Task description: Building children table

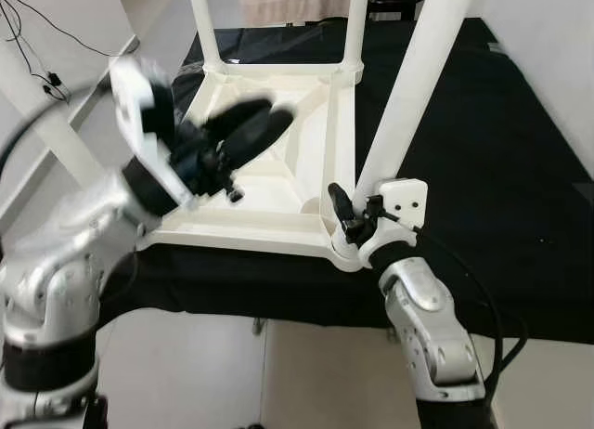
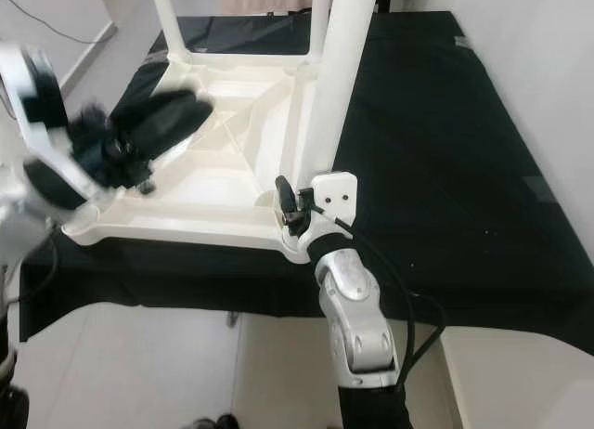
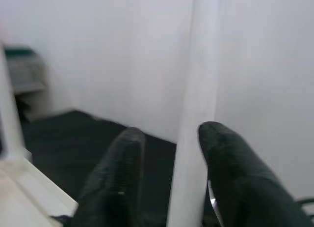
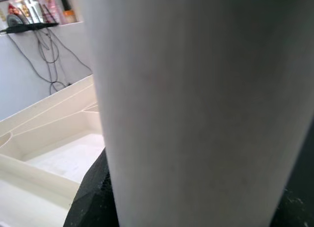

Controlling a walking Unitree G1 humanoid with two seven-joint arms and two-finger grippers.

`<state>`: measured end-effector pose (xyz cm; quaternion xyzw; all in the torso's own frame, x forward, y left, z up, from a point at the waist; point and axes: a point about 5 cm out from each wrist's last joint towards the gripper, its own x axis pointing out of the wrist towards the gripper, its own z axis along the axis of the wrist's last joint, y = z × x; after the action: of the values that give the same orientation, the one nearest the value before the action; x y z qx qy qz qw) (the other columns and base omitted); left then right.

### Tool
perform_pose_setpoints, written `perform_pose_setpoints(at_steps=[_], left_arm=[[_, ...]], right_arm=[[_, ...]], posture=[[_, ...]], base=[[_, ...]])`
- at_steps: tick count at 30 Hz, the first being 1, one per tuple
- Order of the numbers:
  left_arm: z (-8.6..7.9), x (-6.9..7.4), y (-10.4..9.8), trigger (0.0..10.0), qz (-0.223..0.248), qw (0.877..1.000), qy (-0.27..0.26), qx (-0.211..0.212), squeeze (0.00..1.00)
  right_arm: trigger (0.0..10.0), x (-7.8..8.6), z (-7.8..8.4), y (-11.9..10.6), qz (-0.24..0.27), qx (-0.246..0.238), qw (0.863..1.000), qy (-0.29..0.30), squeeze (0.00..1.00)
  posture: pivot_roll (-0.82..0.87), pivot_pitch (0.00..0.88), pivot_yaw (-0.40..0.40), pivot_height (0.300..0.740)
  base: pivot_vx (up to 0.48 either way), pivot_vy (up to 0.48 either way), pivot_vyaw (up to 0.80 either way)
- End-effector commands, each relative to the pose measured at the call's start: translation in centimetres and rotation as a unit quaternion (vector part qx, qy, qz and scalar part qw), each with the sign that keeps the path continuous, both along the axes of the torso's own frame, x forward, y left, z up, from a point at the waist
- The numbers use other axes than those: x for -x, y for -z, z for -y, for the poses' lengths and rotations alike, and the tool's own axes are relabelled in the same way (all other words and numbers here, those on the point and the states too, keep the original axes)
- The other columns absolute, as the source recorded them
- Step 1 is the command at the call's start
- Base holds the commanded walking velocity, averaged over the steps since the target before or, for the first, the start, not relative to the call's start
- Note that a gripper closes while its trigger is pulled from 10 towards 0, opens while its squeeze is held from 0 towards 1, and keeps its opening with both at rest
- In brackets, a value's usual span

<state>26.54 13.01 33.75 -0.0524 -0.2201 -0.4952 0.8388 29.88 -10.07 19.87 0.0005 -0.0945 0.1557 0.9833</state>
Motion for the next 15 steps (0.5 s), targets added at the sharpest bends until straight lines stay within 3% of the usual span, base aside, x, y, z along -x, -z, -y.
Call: perform_pose_setpoints(at_steps=[1,3,7,13,14,15], left_arm=[[0.3,-1.3,0.2,10.0,-0.032,0.999,0.029,-0.018,1.0],[0.3,-1.3,0.2,10.0,-0.032,0.999,0.029,-0.018,1.0],[2.1,-3.1,-0.6,10.0,-0.058,0.992,0.107,-0.042,1.0],[3.0,-3.8,-1.1,10.0,-0.074,0.984,0.148,-0.061,1.0],[3.3,-3.5,-1.2,10.0,-0.071,0.981,0.169,-0.07,0.43],[3.6,-3.4,-1.3,10.0,-0.069,0.978,0.183,-0.077,0.43]], right_arm=[[10.0,0.7,-1.7,1.2,-0.016,0.034,0.997,-0.064,0.0],[10.0,0.7,-1.7,1.2,-0.016,0.034,0.997,-0.064,0.0],[10.0,1.5,-3.7,0.5,0.01,0.063,0.989,-0.134,0.0],[10.0,1.7,-4.4,0.3,0.024,0.072,0.984,-0.16,0.0],[10.0,1.8,-4.5,0.3,0.027,0.075,0.983,-0.165,0.0],[10.0,1.8,-4.7,0.3,0.029,0.078,0.982,-0.169,0.0]], posture=[[0.0,0.186,0.075,0.74],[0.0,0.186,0.075,0.74],[-0.01,0.173,0.079,0.74],[-0.01,0.166,0.079,0.74],[-0.01,0.164,0.079,0.74],[-0.01,0.161,0.08,0.74]], base=[[0.0,0.0,0.0],[0.0,0.0,0.0],[0.0,0.0,0.0],[0.0,0.0,0.0],[0.0,0.0,0.0],[0.0,0.0,0.0]])
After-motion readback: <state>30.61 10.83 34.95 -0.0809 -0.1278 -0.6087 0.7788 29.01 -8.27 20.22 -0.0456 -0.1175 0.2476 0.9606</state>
